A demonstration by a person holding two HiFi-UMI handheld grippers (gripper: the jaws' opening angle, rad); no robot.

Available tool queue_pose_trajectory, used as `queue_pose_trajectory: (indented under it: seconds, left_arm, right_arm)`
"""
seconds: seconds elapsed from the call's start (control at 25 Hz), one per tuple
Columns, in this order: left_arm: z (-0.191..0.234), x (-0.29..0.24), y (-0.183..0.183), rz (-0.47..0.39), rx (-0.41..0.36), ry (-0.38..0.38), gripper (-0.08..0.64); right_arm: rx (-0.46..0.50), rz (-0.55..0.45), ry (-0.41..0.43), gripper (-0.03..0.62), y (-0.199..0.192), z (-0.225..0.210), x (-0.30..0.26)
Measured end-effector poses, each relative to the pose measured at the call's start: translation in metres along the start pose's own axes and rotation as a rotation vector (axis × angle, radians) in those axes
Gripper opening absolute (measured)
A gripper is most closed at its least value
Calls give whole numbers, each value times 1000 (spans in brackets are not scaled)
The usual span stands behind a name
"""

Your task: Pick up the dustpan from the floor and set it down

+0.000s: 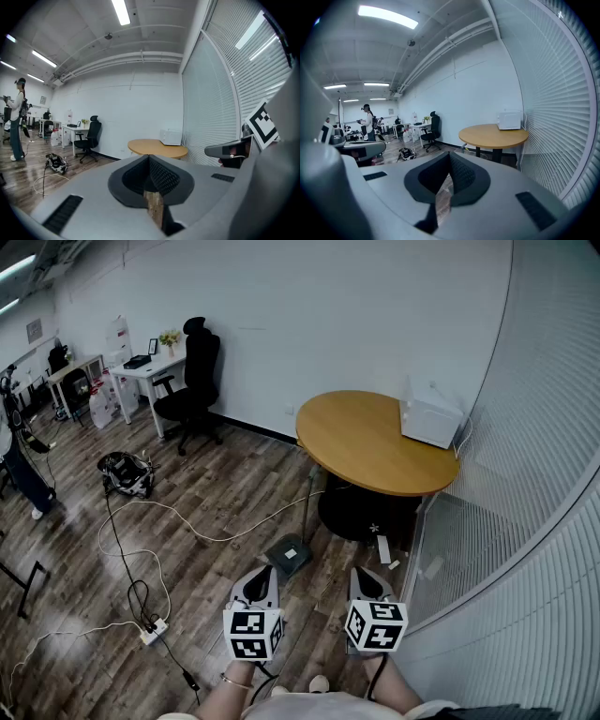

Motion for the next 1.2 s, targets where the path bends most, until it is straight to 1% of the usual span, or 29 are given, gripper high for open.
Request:
queue_pose_trajectory:
  seconds: [0.32,0.48,0.72,0.84,1.04,1.2]
  left_arm:
    - [11,5,3,4,-2,5,17]
    - [17,10,-3,11,-3,2,17]
    - [23,16,-10,27,-10,1,17]
    - [28,15,-13,37,-16,15,17]
    - [49,7,-17,41,5,48,17]
    - [66,-12,-19,47,24,63,17]
  right_arm:
    - [5,-2,-7,32,3,10,2]
    - [-34,3,11,32,-4,15,3]
    - [-89,37,-12,34,-15,15,-1]
    - [-105,45,-16,32,-14,14,-12]
    - [-92,57,-2,34,-12,24,-35]
    - [-87,73,4,32,-9,27,-61]
Point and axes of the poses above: the fingertips, and each gripper's own axes: x backward along the fingers, z to its left, y out of its top, the point moved 9 cm from there along x, backward along the fingers, and after that the axes turned 3 degrees about -y, right-handed, at the moved point
